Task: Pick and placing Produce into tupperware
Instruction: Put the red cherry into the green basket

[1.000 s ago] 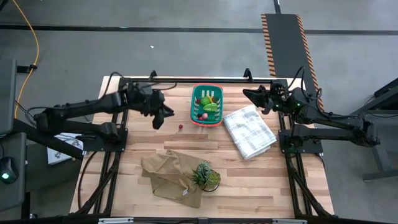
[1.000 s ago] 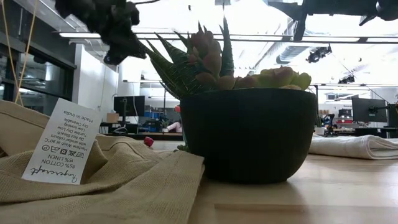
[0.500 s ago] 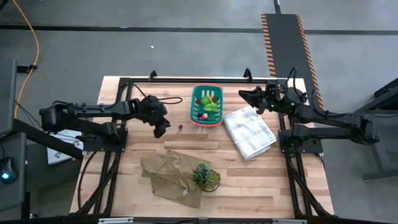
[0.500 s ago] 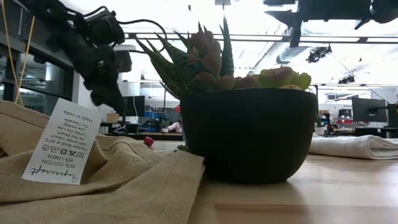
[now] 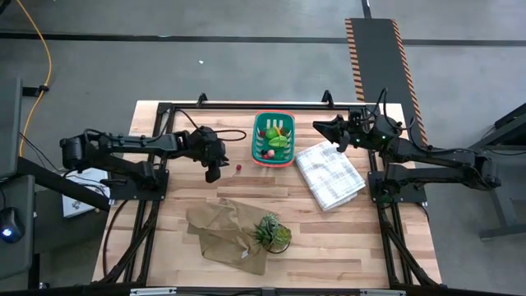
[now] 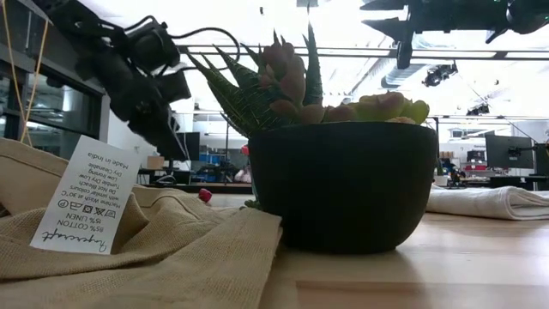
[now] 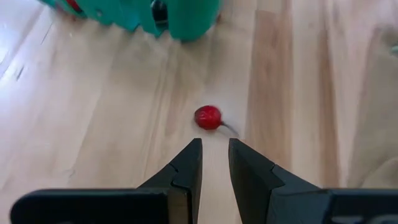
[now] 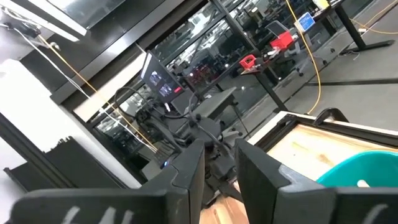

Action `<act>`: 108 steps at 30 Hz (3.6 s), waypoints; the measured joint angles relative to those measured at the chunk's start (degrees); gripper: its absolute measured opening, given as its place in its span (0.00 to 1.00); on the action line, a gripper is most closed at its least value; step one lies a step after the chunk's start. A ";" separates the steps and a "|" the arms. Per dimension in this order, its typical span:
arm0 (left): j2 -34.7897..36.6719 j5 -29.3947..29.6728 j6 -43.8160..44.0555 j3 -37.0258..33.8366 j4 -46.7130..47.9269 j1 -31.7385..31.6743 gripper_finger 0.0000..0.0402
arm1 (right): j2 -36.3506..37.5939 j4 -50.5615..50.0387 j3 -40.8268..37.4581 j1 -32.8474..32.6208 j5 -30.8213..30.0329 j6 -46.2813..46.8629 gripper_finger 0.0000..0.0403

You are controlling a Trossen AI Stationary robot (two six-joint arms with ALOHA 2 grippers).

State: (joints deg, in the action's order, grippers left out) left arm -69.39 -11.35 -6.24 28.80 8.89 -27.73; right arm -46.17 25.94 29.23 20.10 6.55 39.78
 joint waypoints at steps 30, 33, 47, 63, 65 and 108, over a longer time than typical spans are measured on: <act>-14.23 -3.31 6.71 0.07 -12.31 0.00 0.58 | 0.00 -0.01 0.00 0.02 -0.07 2.23 0.20; -14.79 -3.42 6.75 0.07 -12.56 0.00 0.61 | 0.00 -0.01 0.00 0.02 -0.34 2.22 0.20; -14.81 -1.01 0.32 0.07 -16.55 0.04 0.58 | 0.00 -0.01 0.00 0.02 -1.01 2.22 0.20; -14.35 -4.24 7.58 0.07 -17.16 0.02 0.50 | 0.02 -0.03 0.00 0.02 -1.92 3.61 0.20; -13.86 -6.72 9.83 0.07 -17.10 -0.02 0.48 | 0.02 -0.01 0.00 0.01 -1.90 5.08 0.20; 10.21 30.57 14.08 -27.26 -46.65 19.10 0.36 | -0.04 -8.54 -0.07 -11.97 -12.68 -6.85 0.20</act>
State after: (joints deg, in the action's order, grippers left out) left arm -59.18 19.22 7.83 1.54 -37.76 -8.62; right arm -46.22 17.40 29.17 8.12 -6.13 32.93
